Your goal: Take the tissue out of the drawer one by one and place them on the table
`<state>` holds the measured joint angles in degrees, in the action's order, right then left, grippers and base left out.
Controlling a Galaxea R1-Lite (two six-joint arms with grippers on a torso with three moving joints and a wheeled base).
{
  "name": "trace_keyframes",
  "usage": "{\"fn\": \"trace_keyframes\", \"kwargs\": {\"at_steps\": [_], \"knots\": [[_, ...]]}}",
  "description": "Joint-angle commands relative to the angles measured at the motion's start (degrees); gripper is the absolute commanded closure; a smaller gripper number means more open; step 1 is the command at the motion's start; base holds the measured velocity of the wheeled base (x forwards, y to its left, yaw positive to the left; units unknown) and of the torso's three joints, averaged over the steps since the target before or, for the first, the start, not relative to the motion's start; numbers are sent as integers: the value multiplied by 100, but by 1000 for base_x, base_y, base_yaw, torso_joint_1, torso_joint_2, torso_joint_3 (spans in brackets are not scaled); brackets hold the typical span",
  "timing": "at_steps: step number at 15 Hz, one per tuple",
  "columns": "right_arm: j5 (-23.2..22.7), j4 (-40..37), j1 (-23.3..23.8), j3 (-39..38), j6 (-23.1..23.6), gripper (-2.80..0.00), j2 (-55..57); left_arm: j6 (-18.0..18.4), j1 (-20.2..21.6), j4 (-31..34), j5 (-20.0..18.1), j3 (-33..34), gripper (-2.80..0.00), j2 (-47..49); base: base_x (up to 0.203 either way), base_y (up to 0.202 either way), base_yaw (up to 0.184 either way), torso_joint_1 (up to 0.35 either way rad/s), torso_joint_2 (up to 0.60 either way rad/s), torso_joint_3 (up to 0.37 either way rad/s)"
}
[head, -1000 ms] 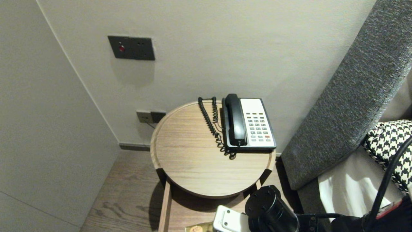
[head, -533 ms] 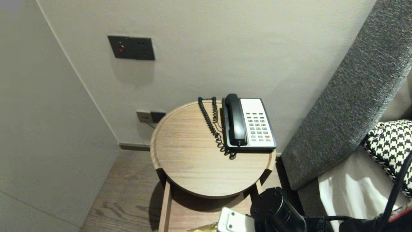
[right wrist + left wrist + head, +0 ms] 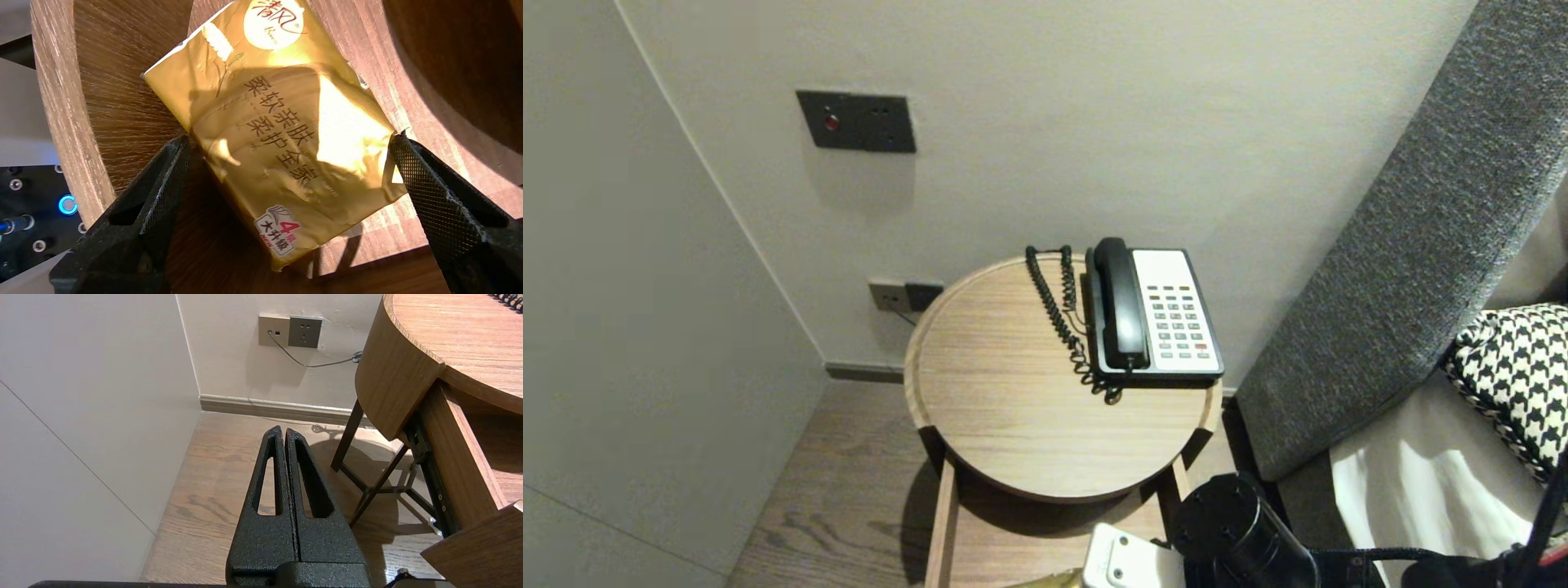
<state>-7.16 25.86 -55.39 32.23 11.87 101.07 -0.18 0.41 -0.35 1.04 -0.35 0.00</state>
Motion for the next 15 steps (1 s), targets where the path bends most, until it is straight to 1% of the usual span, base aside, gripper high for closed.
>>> {"fn": "trace_keyframes", "kwargs": {"at_steps": [1,3,5,6,9,12,15], "knots": [[-10,134,-5,-30,33,-280,5,0,2,-7,2,0,0,-9,0,0,0,0,0,0],[-79,482,-15,-186,139,-280,35,5,11,-5,2,0,0,-9,0,0,0,0,0,0],[-173,1244,-25,-500,244,-280,81,0,2,0,2,0,0,-9,0,0,0,0,0,0],[-207,1425,-39,-605,272,-280,108,0,2,-1,2,0,0,-9,0,0,0,0,0,0],[-324,1475,-77,-649,384,-280,105,0,2,0,2,0,0,-9,0,0,0,0,0,0],[-545,1472,-68,-729,512,-280,112,0,2,-1,2,0,0,-9,0,0,0,0,0,0],[-648,1487,-22,-638,698,-280,358,0,2,0,2,0,0,-9,0,0,0,0,0,0]]}}
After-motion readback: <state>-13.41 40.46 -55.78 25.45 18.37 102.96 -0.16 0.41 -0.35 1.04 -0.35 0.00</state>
